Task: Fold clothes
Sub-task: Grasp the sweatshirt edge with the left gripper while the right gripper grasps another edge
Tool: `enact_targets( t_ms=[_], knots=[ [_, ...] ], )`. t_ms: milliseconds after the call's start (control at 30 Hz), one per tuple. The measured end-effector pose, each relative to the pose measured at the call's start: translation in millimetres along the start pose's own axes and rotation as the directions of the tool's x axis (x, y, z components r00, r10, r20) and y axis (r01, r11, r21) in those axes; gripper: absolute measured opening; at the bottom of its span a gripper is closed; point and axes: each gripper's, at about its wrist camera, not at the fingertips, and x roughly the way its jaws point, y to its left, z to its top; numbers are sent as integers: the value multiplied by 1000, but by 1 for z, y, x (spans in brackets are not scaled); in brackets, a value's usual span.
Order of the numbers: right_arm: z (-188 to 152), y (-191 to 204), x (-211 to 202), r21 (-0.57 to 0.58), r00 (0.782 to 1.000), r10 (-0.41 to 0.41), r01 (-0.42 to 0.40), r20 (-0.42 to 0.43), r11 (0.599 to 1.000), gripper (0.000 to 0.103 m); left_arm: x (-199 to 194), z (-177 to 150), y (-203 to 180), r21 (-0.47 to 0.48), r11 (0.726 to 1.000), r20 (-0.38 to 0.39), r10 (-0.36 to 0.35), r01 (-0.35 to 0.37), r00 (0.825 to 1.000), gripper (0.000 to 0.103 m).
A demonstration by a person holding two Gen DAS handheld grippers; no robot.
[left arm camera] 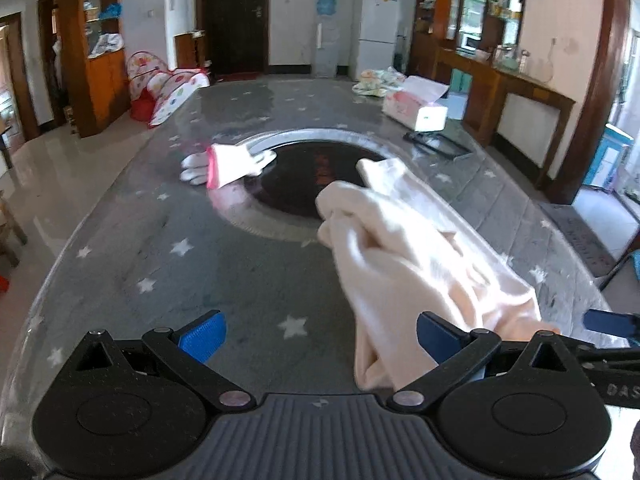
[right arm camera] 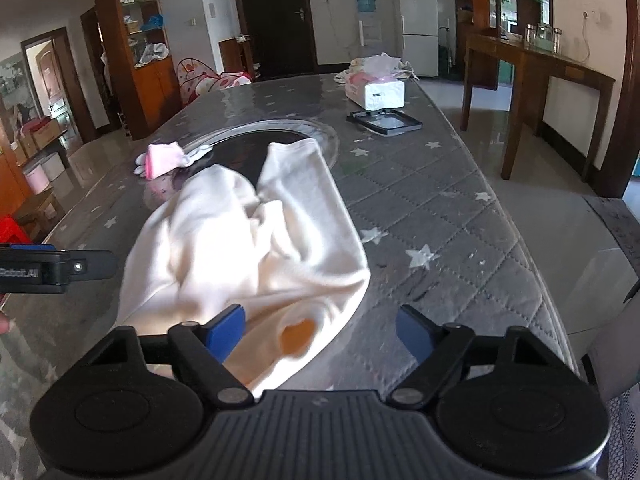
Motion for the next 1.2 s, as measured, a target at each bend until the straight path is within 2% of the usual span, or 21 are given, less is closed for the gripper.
enact_targets(
  t_ms=[100, 233, 333, 600, 633, 667, 700, 767, 867, 1033, 1067, 1200],
  knots=[
    [8, -4, 10, -1, 1000, -3, 3, -3, 1000, 76, 12, 10, 1, -1, 1000, 6, -9, 9, 1000, 93],
    [19, -12, 22, 15, 1000, 2, -2, -3, 1000, 68, 28, 22, 6, -45, 998, -22, -51, 49, 998, 71],
    [25, -19, 34, 36, 1000, 8, -8, -11, 999, 62, 41, 28, 9, -65, 995, -42, -76, 73, 996, 61],
    [39, -26, 60, 39, 999, 20, -18, -26, 999, 56, 73, 41, 20, -112, 987, -87, -129, 119, 988, 60],
    [41, -27, 62, 39, 999, 22, -20, -27, 999, 55, 75, 41, 20, -109, 986, -92, -138, 128, 986, 54],
    [43, -27, 66, 37, 999, 24, -23, -29, 999, 53, 77, 40, 20, -106, 985, -96, -148, 137, 984, 43],
    [44, -26, 69, 33, 999, 27, -26, -31, 999, 53, 79, 39, 19, -102, 984, -100, -157, 147, 982, 39],
    [46, -25, 76, 25, 999, 31, -30, -38, 999, 51, 82, 38, 18, -96, 981, -108, -177, 167, 978, 19],
    [45, -24, 85, 20, 998, 30, -29, -59, 999, 45, 82, 35, 17, -81, 981, -103, -184, 176, 978, 11],
    [41, -22, 89, 12, 997, 31, -30, -69, 999, 40, 74, 34, 16, -57, 985, -72, -168, 164, 983, 8],
    [41, -21, 89, 8, 997, 26, -25, -69, 1000, 34, 72, 35, 16, -53, 986, -66, -164, 161, 984, 8],
    [41, -20, 88, 1, 997, 17, -17, -77, 1000, 20, 66, 35, 14, -27, 990, -45, -139, 138, 989, 7]
  ],
)
